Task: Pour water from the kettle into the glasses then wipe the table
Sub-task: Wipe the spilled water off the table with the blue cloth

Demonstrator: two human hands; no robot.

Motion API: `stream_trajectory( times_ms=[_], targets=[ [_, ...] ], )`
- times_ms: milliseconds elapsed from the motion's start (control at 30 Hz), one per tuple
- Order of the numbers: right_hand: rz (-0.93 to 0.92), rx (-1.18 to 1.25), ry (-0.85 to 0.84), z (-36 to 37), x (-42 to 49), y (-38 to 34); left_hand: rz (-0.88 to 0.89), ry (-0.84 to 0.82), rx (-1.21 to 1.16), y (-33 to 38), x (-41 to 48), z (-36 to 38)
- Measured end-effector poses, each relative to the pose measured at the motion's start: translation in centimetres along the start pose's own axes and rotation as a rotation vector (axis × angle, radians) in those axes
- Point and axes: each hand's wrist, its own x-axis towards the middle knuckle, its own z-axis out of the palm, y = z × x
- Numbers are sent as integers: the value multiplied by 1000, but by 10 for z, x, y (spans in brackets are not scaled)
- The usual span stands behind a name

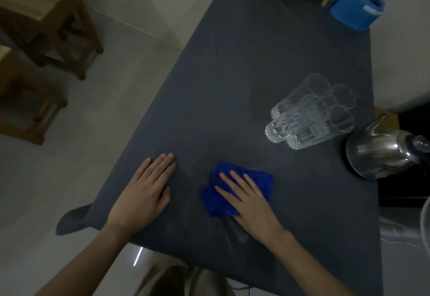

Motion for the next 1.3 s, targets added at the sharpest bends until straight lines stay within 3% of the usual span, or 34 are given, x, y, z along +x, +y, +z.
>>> stream_trajectory(
  times_ms=[167, 333, 433, 600, 733, 800, 933, 1100, 1200, 1300],
  targets=[
    [-159, 29, -11, 5, 25, -57, 22, -11, -6, -2, 1, 1],
    [-162, -3, -73, 11, -51, -27, 31, -16, -19, -3, 0, 1],
    [13, -27, -88, 16, -118, 12, 41, -15, -31, -4, -1, 1],
    [482, 153, -39, 20, -206, 52, 41, -55, -12, -4, 1, 1],
    [764, 229, 51, 28, -192, 39, -82, -26, 27, 16, -2, 10],
    [814, 203, 97, 28, -166, 29, -157, -4, 42, 40, -4, 16],
    [607, 161, 124, 16, -112, 13, -194, -9, 1, 87, -6, 30],
    [260, 29, -16, 15, -95, -15, -270, 53, -174, 141, 3, 42],
    [70, -58, -35, 30, -137, -4, -108, 14, -170, 168, 16, 43],
    [121, -80, -15, 37, -190, 27, 34, -36, -134, 192, 25, 48]
  ],
)
